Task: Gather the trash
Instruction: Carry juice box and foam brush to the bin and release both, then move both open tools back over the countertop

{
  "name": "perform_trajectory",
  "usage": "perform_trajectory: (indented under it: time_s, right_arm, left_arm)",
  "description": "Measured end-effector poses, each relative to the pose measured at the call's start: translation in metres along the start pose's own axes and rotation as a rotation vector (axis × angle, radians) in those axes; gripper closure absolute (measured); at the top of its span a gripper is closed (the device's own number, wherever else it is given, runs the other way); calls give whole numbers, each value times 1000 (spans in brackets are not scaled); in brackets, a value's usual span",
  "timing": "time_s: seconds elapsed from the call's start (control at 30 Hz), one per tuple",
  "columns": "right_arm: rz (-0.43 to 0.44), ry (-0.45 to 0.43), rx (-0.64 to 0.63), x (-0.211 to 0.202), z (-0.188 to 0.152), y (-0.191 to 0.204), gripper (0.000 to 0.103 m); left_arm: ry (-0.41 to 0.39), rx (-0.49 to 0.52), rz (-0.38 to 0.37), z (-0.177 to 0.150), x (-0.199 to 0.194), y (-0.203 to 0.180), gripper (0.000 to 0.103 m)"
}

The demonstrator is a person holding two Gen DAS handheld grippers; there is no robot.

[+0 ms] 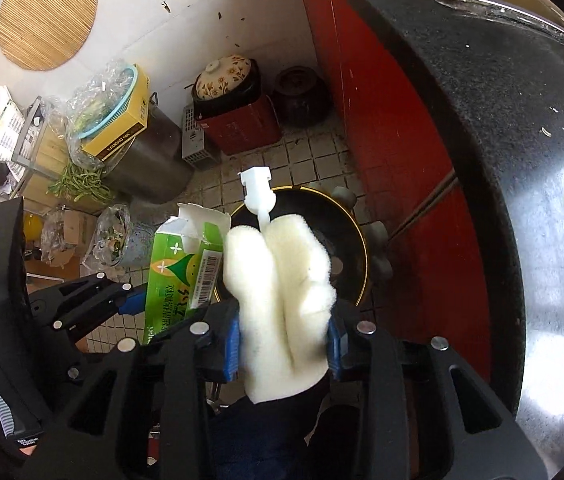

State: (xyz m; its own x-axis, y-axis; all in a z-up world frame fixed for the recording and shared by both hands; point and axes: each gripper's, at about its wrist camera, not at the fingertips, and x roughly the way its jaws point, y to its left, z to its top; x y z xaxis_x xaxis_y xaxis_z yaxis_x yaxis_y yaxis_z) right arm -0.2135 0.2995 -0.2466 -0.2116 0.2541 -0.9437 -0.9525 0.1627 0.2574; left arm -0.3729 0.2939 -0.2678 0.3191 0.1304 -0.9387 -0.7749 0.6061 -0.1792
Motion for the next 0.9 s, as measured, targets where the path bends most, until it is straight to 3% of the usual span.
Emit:
perform_trajectory:
  time_s: [0.07, 0.2, 0.33, 0.53, 0.7, 0.8, 0.9]
  right_arm:
    - [-17, -5, -7, -1, 2, 2, 58]
    - [-19, -8, 8, -5, 7, 0, 48]
    - [-26, -12, -9, -6, 8, 3, 33]
    - [-30, -27, -28, -18, 4, 4, 28]
    - [-11, -126, 1, -78, -13, -11, 22]
    - [-22, -230, 55, -134, -38, -36, 19]
    - [-94, -301, 128, -178, -66, -67, 16]
  left_arm:
    - [1, 3, -3, 1, 3, 1, 62]
    - [-5, 4, -9, 0, 4, 1, 32]
    - [-12, -5, -6, 1, 1, 3, 25]
    - [-16, -8, 22, 0, -11, 2, 19]
    - [-52, 20, 49, 8, -38, -16, 8]
    - [-82, 108, 40, 16, -58, -47, 7]
    - [-121, 215, 21, 28, -73, -90, 7]
